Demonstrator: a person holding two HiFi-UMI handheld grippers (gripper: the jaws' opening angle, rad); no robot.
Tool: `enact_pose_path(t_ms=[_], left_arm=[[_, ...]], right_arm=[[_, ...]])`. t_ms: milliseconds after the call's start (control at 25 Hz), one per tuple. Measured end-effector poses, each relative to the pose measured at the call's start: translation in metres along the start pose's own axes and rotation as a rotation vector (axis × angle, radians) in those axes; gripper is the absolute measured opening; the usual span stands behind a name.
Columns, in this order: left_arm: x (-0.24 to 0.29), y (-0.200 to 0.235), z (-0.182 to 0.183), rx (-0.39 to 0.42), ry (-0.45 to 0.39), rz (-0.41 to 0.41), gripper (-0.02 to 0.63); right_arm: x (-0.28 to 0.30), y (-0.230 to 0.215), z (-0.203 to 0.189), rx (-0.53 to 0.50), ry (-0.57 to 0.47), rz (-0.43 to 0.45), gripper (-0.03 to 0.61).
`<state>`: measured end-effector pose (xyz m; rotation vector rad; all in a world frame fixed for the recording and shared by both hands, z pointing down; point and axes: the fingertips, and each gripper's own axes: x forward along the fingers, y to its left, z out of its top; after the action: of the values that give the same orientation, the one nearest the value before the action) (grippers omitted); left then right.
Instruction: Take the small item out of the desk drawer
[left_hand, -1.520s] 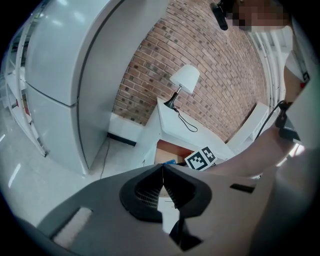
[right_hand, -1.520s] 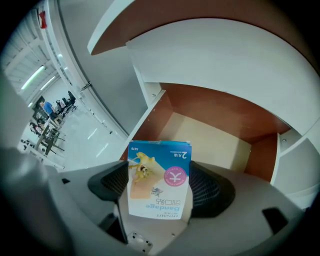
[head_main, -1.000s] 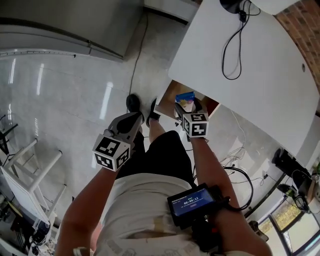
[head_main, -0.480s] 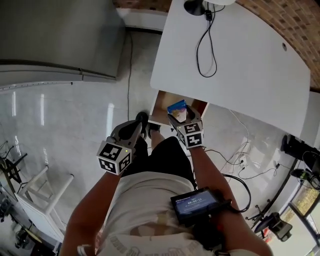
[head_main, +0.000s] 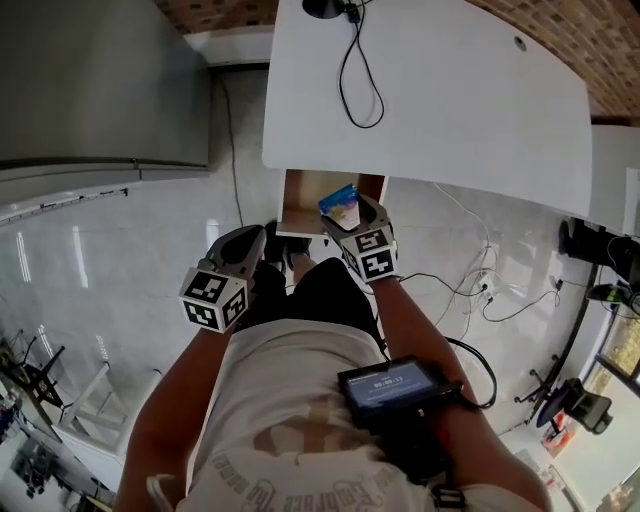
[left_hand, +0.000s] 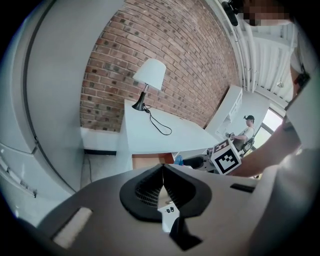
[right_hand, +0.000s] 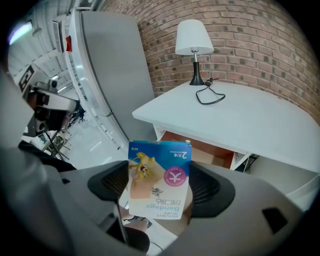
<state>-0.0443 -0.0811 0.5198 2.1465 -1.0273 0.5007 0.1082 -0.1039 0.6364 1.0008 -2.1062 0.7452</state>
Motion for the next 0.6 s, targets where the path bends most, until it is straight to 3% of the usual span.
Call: enact_pose_path(t_ms=[280, 600], left_arm=[[-0.006, -0.007, 0.006, 0.045, 0.001, -0.036, 0.006], [-0.023, -0.003, 0.013, 0.064, -0.007, -0.072, 0.006]], right_arm=[[-0.021, 0.004, 0.010, 0.032, -0.060, -0.024, 0.341], [-0.050, 0.020, 0.050, 0.046, -0.188, -0.033, 0.341]])
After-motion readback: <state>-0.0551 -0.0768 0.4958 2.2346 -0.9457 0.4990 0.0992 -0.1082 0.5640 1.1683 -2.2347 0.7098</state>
